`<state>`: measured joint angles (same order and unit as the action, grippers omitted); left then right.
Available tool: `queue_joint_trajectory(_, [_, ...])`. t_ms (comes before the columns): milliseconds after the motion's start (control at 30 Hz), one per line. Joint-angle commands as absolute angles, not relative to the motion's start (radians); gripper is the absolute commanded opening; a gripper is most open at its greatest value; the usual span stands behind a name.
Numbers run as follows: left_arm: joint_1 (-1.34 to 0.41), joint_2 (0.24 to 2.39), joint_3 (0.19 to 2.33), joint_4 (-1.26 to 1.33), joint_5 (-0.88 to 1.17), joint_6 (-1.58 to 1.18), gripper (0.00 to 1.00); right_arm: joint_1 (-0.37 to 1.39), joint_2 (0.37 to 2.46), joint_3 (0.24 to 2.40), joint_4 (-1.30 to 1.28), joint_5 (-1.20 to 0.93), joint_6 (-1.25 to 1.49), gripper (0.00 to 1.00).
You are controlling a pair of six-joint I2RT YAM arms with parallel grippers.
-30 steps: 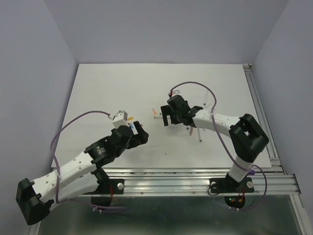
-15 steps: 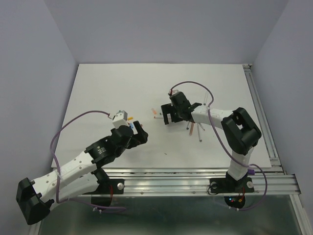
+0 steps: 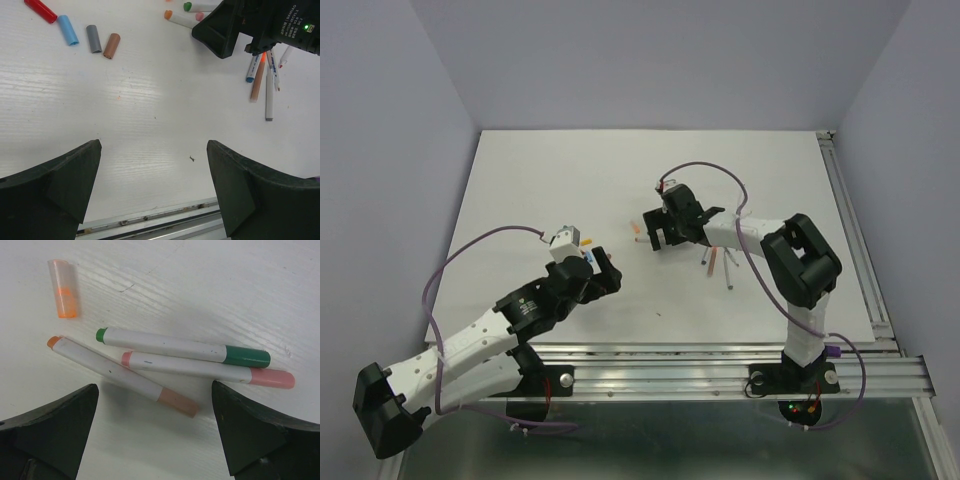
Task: Open the pen caps
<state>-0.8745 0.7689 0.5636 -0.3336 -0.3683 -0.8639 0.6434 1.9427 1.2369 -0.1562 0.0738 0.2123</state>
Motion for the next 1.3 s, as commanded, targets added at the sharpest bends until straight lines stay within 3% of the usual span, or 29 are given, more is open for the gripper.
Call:
queue_joint_trajectory(0, [-0.87, 0.746, 0.603, -0.337, -0.4, -0.851, 0.99, 0.646, 1.924, 1.224, -0.124, 0.005, 0.167, 0.98])
queue_joint_trajectory(167, [-0.868, 0.749, 0.609, -0.334, -0.403, -0.845, 0.99, 0.646, 1.876, 1.147, -0.095, -0.106, 0.135, 0.93])
queue_joint_trajectory(467, [-0.868, 0.752, 0.609, -0.336, -0.402, -0.847, 0.99, 0.66, 1.865, 1.121, -0.149, -0.058, 0.155, 0.84])
queue_joint_trajectory(900, [-0.868, 0.752, 0.612, -0.347, -0.408, -0.854, 0.99, 0.692, 1.899, 1.117, -0.173, 0.046, 0.135, 0.44])
queue_joint_trajectory(1267, [-0.868, 0.732, 0.609, -0.356, -0.411, -0.859, 0.99, 0.699, 1.878, 1.097, -0.198, 0.038, 0.087, 0.39])
